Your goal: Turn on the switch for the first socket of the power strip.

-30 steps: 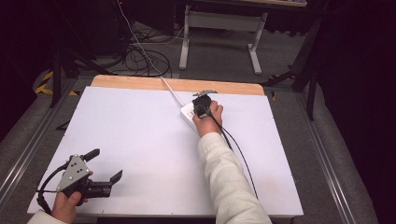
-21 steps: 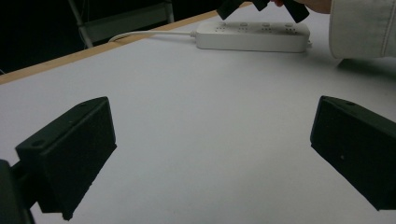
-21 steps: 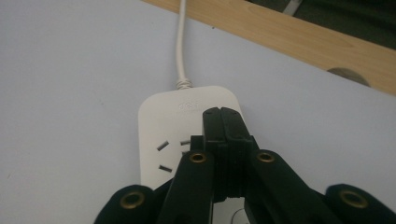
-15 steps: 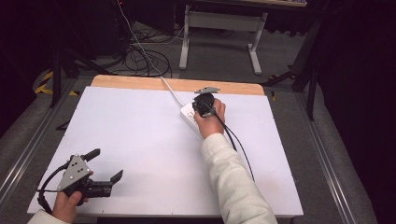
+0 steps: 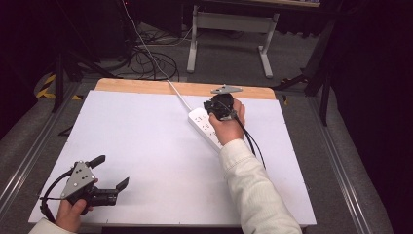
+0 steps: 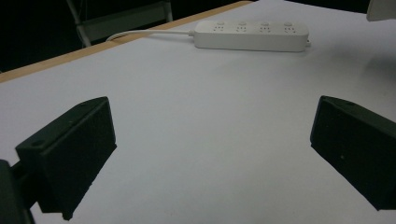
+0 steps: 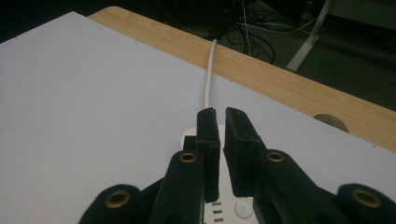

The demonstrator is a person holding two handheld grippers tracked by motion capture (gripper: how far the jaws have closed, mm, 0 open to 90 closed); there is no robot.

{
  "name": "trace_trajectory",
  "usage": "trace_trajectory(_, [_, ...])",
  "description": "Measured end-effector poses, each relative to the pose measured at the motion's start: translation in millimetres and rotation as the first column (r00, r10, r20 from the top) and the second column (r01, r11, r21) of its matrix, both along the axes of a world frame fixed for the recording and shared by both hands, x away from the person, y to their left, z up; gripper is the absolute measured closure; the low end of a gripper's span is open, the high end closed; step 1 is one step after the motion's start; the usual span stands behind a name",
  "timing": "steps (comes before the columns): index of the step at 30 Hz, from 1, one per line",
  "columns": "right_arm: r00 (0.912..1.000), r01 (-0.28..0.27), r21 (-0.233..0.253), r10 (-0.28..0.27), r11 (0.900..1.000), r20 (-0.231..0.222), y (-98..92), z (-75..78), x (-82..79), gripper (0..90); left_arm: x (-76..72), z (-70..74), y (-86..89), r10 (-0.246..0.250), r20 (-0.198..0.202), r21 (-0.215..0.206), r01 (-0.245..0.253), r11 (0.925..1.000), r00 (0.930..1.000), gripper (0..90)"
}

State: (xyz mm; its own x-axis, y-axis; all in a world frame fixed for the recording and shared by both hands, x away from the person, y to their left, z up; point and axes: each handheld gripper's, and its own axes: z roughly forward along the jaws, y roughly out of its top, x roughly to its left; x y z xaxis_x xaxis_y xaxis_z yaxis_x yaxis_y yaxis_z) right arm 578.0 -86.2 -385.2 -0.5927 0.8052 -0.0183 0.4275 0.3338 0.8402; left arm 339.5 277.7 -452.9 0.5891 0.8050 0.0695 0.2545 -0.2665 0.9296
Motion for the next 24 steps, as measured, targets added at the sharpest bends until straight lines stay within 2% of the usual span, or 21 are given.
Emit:
trace_trajectory(2, [0.9999, -0.011, -0.005, 0.011, 1.000, 0.003, -0.8, 1.8, -2.7, 76.5, 0.1, -0.2, -0.4, 0.002, -0.003, -0.003, -0.002, 1.0000, 1.0000, 0.8])
trace_trajectory(5, [0.9994, -0.021, 0.010, 0.021, 1.000, 0.026, -2.1, 5.8, -7.3, 59.7, 0.1, -0.1, -0.4, 0.002, -0.001, -0.001, -0.002, 1.0000, 1.0000, 0.7])
trace_trajectory(6, [0.9996, -0.016, 0.022, 0.016, 1.000, 0.022, -2.8, 7.3, -9.5, 55.3, 0.1, 0.0, -0.5, 0.002, -0.001, -0.002, -0.002, 1.0000, 1.0000, 0.8])
trace_trajectory(9, [0.9986, -0.042, 0.039, 0.041, 0.998, 0.035, -6.3, 13.9, -17.1, 51.2, 0.0, 0.0, -0.4, 0.000, 0.002, 0.007, 0.000, 1.0000, 1.0000, 0.8])
trace_trajectory(11, [0.9979, -0.047, 0.029, 0.046, 0.998, 0.046, -8.4, 18.4, -22.3, 43.4, 0.1, 0.0, -0.4, 0.001, 0.002, 0.005, -0.001, 1.0000, 1.0000, 0.8])
trace_trajectory(14, [0.9972, -0.063, 0.057, 0.061, 0.996, 0.044, -12.4, 25.4, -32.3, 35.9, 0.1, 0.0, -0.4, 0.001, 0.002, 0.006, -0.001, 1.0000, 1.0000, 0.8])
trace_trajectory(19, [0.9910, -0.111, 0.080, 0.104, 0.991, 0.084, -21.4, 33.2, -51.9, 27.8, -0.2, -0.1, -1.1, 0.003, 0.002, 0.007, -0.003, 1.0000, 1.0000, 0.8])
trace_trajectory(24, [0.9865, -0.140, 0.090, 0.132, 0.986, 0.098, -31.8, 36.1, -68.9, 21.3, -0.2, 0.0, -1.5, 0.005, 0.000, 0.004, -0.005, 1.0000, 1.0000, 0.8])
